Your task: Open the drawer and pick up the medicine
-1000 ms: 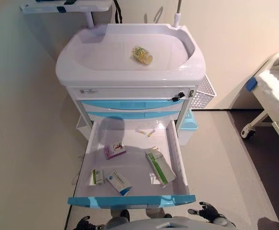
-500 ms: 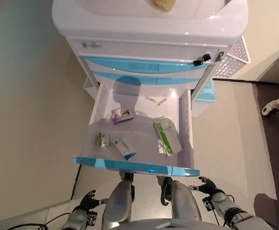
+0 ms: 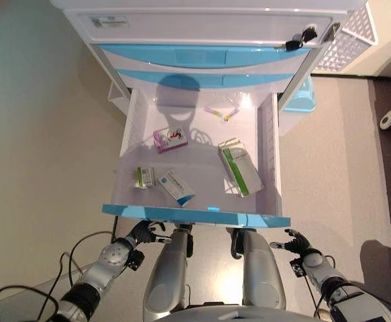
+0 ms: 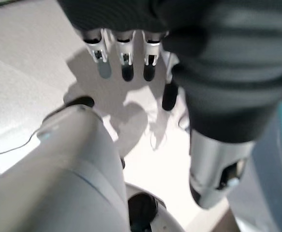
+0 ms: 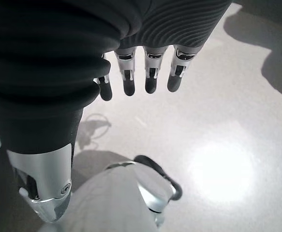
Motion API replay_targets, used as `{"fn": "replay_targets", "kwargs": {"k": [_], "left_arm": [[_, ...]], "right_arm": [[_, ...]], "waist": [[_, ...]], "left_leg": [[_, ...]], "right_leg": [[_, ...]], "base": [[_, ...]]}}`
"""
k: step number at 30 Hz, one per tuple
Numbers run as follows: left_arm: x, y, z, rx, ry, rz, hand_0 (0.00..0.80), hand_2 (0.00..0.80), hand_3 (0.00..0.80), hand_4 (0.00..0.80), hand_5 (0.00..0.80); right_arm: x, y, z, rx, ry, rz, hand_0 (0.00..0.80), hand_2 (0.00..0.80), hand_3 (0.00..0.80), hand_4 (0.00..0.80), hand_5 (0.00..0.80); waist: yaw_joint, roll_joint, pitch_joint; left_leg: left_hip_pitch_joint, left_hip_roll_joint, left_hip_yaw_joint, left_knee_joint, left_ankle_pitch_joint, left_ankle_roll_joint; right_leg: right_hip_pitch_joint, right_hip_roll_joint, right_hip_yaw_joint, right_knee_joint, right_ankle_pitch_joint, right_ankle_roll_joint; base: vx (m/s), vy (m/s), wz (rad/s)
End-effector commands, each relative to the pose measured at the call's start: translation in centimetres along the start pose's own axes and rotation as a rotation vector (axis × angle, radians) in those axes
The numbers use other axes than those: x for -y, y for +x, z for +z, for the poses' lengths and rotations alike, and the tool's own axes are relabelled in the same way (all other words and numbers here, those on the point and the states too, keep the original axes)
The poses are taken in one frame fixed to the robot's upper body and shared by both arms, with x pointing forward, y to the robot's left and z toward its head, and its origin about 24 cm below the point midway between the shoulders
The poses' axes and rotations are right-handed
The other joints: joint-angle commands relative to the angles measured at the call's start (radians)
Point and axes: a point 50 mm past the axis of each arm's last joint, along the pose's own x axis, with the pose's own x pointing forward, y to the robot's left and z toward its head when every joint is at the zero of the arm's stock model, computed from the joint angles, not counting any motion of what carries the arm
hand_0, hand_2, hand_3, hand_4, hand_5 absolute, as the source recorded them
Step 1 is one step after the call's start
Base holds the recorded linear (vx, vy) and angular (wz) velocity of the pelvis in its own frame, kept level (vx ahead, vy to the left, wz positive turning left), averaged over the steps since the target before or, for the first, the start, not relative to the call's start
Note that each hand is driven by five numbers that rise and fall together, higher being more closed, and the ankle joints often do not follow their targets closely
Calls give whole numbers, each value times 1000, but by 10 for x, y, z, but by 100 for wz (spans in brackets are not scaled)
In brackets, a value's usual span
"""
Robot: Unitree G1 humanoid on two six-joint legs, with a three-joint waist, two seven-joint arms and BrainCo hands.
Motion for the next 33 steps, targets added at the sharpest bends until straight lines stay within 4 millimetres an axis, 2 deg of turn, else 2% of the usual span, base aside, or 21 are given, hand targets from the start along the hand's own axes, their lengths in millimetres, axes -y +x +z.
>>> {"fn": "replay_targets", "kwargs": {"k": [1,2,4,6,7,9,11,12,15,16,17,20,22,24,25,26,27,28,31,32,33], "left_arm": [[-5,1,28,139,-5,-9,0,0,0,0,0],[-10,4,43,180,28,-10,0,0,0,0,0],[-13,5,48,196,41,-2,0,0,0,0,0],[-23,7,56,213,70,35,0,0,0,0,0],[-23,7,56,213,71,35,0,0,0,0,0],[-36,9,66,241,77,100,0,0,0,0,0],[-40,9,68,253,57,131,0,0,0,0,0],[-49,10,72,271,18,193,0,0,0,0,0],[-68,10,81,285,10,295,0,0,0,0,0],[-68,10,81,285,10,295,0,0,0,0,0],[-83,8,85,289,6,365,0,0,0,0,0],[-103,5,91,291,-3,453,0,0,0,0,0],[-121,-1,96,298,-24,533,0,0,0,0,0],[-127,-4,96,296,-25,558,0,0,0,0,0],[-139,-9,103,319,-46,616,0,0,0,0,0],[-139,-9,103,319,-46,616,0,0,0,0,0],[-146,-13,104,326,-48,643,0,0,0,0,0],[-154,-19,109,338,-37,675,0,0,0,0,0],[-184,-41,121,378,-33,794,0,0,0,0,0],[-184,-41,121,379,-33,794,0,0,0,0,0],[-198,-55,135,429,-23,852,0,0,0,0,0]], "right_arm": [[9,-3,-13,-24,8,-16,0,0,0,0,0],[9,-3,-13,-27,15,-18,0,0,0,0,0],[8,-2,-12,-23,15,-15,0,0,0,0,0],[7,-2,-10,-20,-2,-4,0,0,0,0,0],[7,-2,-10,-20,-2,-4,0,0,0,0,0],[5,-1,-5,-6,1,2,0,0,0,0,0],[4,-1,-4,-8,4,3,0,0,0,0,0],[2,-1,-3,-2,8,9,0,0,0,0,0],[0,0,-3,-7,10,14,0,0,0,0,0],[0,0,-3,-7,10,14,0,0,0,0,0],[0,0,-2,-7,9,15,0,0,0,0,0],[0,0,-3,-8,5,17,0,0,0,0,0],[-1,0,1,7,-2,23,0,0,0,0,0],[-2,0,2,15,-13,28,0,0,0,0,0],[-4,0,2,14,-29,38,0,0,0,0,0],[-4,0,2,14,-29,38,0,0,0,0,0],[-5,0,4,21,-22,38,0,0,0,0,0],[-5,0,6,27,-18,41,0,0,0,0,0],[-9,1,12,50,-28,57,0,0,0,0,0],[-9,1,12,50,-28,57,0,0,0,0,0],[-10,1,12,47,-27,62,0,0,0,0,0]], "waist": [[-27,-6,-41],[-38,-6,-38],[-41,-7,-39],[-50,-11,-32],[-49,-11,-33],[-57,-21,-28],[-59,-24,-26],[-62,-32,-23],[-70,-41,-23],[-69,-41,-23],[-75,-49,-25],[-82,-56,-30],[-89,-64,-31],[-92,-69,-32],[-94,-75,-33],[-94,-75,-33],[-95,-78,-32],[-95,-73,-31],[-98,-84,-26],[-97,-84,-26],[-97,-85,-25]], "left_leg": [[4,-15,23,60,-87,49],[-4,-15,37,64,-92,52],[-9,-14,47,60,-88,54],[-15,-7,80,59,-95,61],[-15,-7,81,59,-95,61],[-24,3,124,51,-97,70],[-25,7,136,49,-98,74],[-29,12,160,45,-99,78],[-27,21,192,41,-106,83],[-27,21,192,41,-106,83],[-25,26,212,43,-114,86],[-21,33,235,40,-122,88],[-23,36,249,41,-127,88],[-25,40,256,44,-129,89],[-24,45,272,47,-138,91],[-24,46,272,47,-138,91],[-21,49,281,46,-141,91],[-5,55,281,49,-177,87],[1,71,317,56,-192,92],[1,71,317,56,-192,92],[1,73,329,60,-200,94]], "right_leg": [[-11,-12,38,-113,133,40],[-29,-9,56,-112,140,44],[-41,-6,68,-116,149,46],[-70,13,107,-130,167,55],[-70,13,107,-130,167,55],[-99,31,150,-158,195,68],[-108,37,164,-166,204,71],[-118,47,190,-187,219,78],[-129,57,223,-208,232,85],[-129,58,223,-208,232,85],[-135,65,246,-221,241,90],[-142,73,270,-239,251,94],[-147,80,285,-250,259,97],[-150,83,291,-255,263,98],[-151,90,308,-274,273,101],[-151,90,308,-274,273,101],[-150,93,316,-285,279,104],[-138,102,321,-287,259,114],[-135,116,354,-328,287,128],[-134,116,354,-328,287,128],[-131,119,367,-349,300,136]], "base": [[-9,95,-19],[0,52,-16],[-8,83,-12],[-6,100,-29],[-1,85,-58],[0,109,-62],[0,72,-53],[6,71,-43],[21,71,-48],[30,71,-28],[29,72,-19],[30,64,-31],[21,44,-30],[25,28,-26],[29,25,-20],[42,51,-32],[114,79,-27],[141,117,-31],[74,76,-35],[33,57,-51],[36,48,-35]]}}
